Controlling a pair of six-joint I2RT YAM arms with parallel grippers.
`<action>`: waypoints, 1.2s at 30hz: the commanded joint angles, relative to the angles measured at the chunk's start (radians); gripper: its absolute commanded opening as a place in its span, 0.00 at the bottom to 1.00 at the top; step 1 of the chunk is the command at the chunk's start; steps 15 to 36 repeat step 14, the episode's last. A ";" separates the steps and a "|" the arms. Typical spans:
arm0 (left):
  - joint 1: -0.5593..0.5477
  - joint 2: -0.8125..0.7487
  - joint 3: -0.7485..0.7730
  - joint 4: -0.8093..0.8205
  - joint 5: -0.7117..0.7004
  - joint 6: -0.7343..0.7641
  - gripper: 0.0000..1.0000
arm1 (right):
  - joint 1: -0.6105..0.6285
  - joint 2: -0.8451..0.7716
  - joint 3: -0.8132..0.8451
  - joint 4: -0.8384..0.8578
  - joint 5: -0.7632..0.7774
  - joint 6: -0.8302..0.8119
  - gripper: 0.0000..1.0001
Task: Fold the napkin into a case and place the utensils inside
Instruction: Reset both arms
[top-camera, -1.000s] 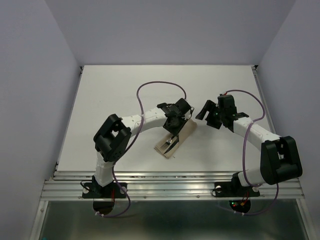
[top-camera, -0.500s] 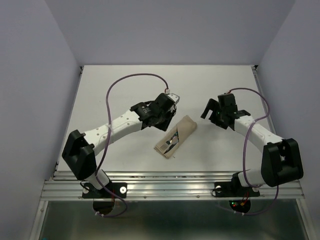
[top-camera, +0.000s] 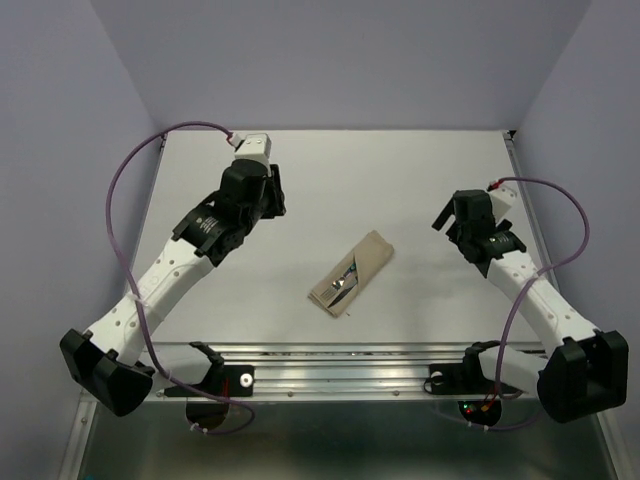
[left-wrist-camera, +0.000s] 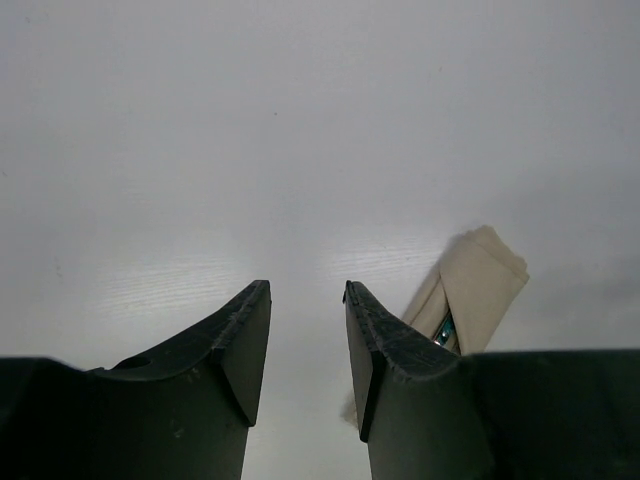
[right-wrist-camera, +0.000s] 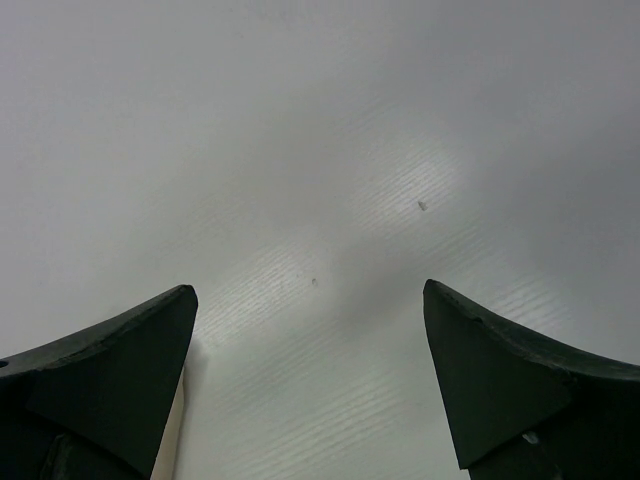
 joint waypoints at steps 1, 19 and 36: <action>0.028 -0.070 -0.050 0.073 -0.076 -0.051 0.47 | 0.008 -0.073 -0.024 -0.010 0.122 0.031 1.00; 0.067 -0.208 -0.109 0.116 -0.243 -0.122 0.63 | 0.008 -0.104 -0.048 0.017 0.144 0.069 1.00; 0.067 -0.208 -0.109 0.116 -0.243 -0.122 0.63 | 0.008 -0.104 -0.048 0.017 0.144 0.069 1.00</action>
